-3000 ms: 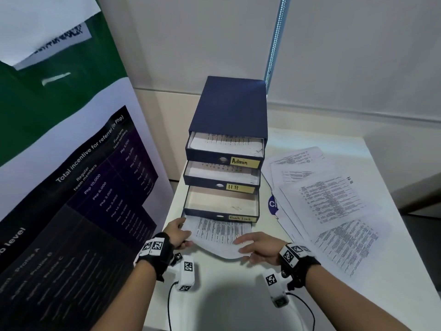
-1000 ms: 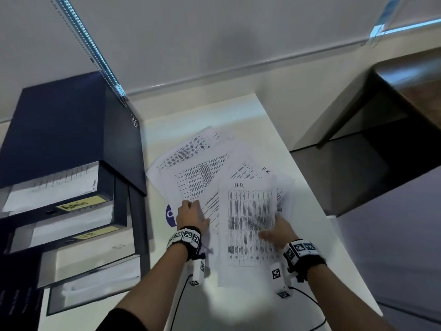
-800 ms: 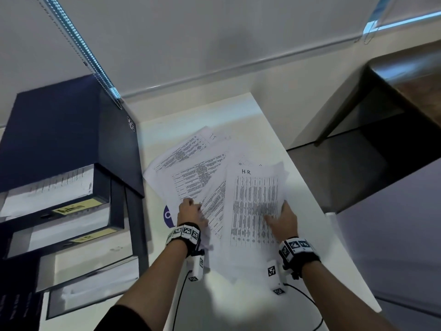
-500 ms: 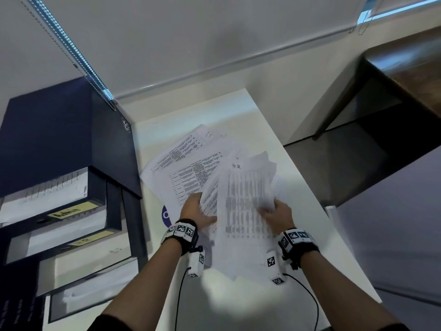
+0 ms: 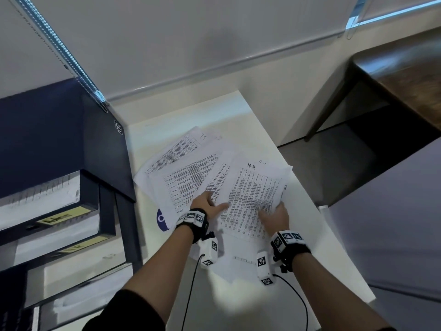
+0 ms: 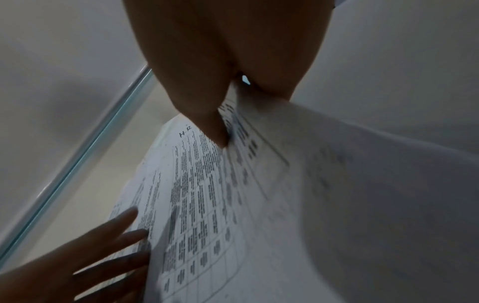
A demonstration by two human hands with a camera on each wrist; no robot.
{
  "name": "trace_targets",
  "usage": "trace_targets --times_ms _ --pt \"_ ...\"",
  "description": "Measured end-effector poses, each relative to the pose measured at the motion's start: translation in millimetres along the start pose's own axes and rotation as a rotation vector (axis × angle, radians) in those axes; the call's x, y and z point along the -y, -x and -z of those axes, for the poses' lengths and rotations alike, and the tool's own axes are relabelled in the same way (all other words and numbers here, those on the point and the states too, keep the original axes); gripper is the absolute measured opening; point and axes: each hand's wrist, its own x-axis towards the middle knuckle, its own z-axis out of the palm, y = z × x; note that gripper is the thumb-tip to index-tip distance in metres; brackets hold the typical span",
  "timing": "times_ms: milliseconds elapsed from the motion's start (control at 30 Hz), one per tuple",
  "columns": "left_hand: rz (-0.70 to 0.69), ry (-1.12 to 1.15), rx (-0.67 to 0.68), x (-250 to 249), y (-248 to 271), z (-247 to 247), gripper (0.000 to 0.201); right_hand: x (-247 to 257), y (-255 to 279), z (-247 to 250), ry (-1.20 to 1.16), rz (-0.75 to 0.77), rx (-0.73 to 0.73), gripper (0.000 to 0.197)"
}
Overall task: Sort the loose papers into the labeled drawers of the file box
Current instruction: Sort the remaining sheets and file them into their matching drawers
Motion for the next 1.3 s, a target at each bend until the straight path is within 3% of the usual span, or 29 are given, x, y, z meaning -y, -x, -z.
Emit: trace_targets --times_ms 67,133,267,367,400,467,533,600,667,733,833,967,1133,1200,1300 --pt "0.021 -0.036 0.023 -1.6 -2.4 -10.1 0.088 -0.1 0.9 3.7 -0.068 -0.042 0.047 0.091" --pt "0.062 -0.063 0.041 -4.4 -4.4 -16.0 0.077 0.8 -0.5 8.6 -0.121 -0.085 0.045 0.099" --pt "0.030 -0.068 0.049 -4.8 -12.0 -19.9 0.066 -0.1 -3.9 9.7 -0.122 -0.077 0.058 0.083" --pt "-0.053 0.039 -0.009 -12.4 -11.2 -9.0 0.072 -2.2 -8.5 8.2 -0.046 0.001 0.119 0.063" --pt "-0.097 0.047 -0.019 -14.8 -10.7 -4.4 0.074 -1.9 -11.3 8.6 -0.020 0.042 0.109 0.060" --pt "-0.168 0.099 -0.033 -20.4 -4.7 7.6 0.068 2.2 -16.2 13.2 -0.012 0.106 0.043 0.074" --pt "-0.218 0.266 -0.061 -27.6 7.4 25.0 0.046 16.4 -18.2 21.0 -0.110 0.140 -0.010 0.093" --pt "-0.263 0.372 -0.103 -35.2 23.1 44.8 0.033 37.5 -17.0 30.6 -0.304 0.165 0.033 0.099" --pt "-0.304 0.445 -0.112 -40.3 37.5 64.4 0.031 64.8 -7.6 42.5 -0.548 0.207 0.156 0.086" --pt "-0.327 0.496 -0.133 -39.2 50.6 81.7 0.033 90.1 7.4 50.0 -0.614 0.311 0.248 0.060" --pt "-0.346 0.487 -0.109 -27.0 65.5 96.2 0.040 106.6 31.3 47.2 -0.474 0.436 0.276 0.035" --pt "-0.262 0.340 -0.122 -0.2 72.3 92.3 0.059 84.4 44.8 30.6 -0.251 0.454 0.345 0.034" --pt "-0.249 0.420 -0.284 10.4 109.3 110.5 0.020 94.9 68.8 13.9 -0.144 0.480 0.354 0.021" --pt "-0.292 0.477 -0.378 16.3 128.9 127.8 0.024 117.0 86.2 10.7 -0.131 0.549 0.390 0.027" --pt "-0.333 0.577 -0.464 35.8 160.1 162.0 0.055 152.1 121.7 2.5 -0.126 0.655 0.446 0.051"
